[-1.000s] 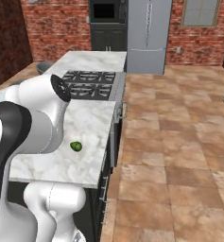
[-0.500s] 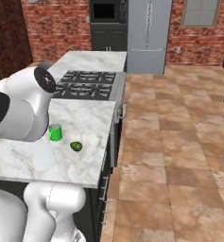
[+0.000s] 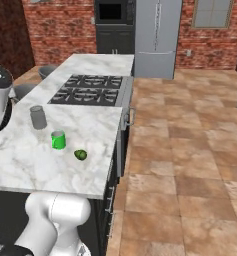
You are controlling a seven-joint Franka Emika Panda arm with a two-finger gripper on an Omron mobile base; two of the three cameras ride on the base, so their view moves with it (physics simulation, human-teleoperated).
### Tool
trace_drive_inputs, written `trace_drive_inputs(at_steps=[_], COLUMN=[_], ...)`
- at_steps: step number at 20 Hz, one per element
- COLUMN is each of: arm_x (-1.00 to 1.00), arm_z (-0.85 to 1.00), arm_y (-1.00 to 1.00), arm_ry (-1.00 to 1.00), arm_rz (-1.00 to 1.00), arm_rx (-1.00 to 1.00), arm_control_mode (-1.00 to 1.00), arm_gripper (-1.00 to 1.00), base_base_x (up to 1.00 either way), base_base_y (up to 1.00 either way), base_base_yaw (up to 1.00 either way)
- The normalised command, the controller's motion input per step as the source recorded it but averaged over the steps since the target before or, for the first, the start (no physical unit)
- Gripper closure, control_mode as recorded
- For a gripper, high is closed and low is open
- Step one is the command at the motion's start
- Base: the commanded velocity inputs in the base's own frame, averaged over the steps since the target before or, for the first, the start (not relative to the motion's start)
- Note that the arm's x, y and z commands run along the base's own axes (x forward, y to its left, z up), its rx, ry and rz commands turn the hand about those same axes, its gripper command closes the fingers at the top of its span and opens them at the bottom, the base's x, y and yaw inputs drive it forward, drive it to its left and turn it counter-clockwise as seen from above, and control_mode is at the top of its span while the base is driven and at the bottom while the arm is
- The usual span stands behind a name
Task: Open the cabinet directly in front. Then move the beer and the mug to the dining counter with the jar on it.
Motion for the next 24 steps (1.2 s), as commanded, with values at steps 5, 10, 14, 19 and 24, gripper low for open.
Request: trace_drive_inputs(at_steps=[5,10,14,19,24], arm_x=[0.32,-0.02,0.00,0.00,0.17], arm_z=[-0.64,-0.67,-0.39,0.00,-0.03], arm_y=[0.93,0.43,0.07,0.00,-0.02], arm_ry=[0.14,0.14,0.03,0.00,0.00], arm_rz=[-0.66,-0.79,-0.59,0.00,0.00], arm_rx=[0.01,0.04,-0.05,0.00,-0.01], arm_control_mode=[-1.00,-1.00,-1.00,-1.00,-1.00], arm_gripper=[1.00,1.00,1.00,1.00,1.00], base_base_x=[0.00,0.00,0.00,0.00,0.00], base_base_y=[0.00,0.00,0.00,0.00,0.00], base_base_yaw=[0.00,0.00,0.00,0.00,0.00])
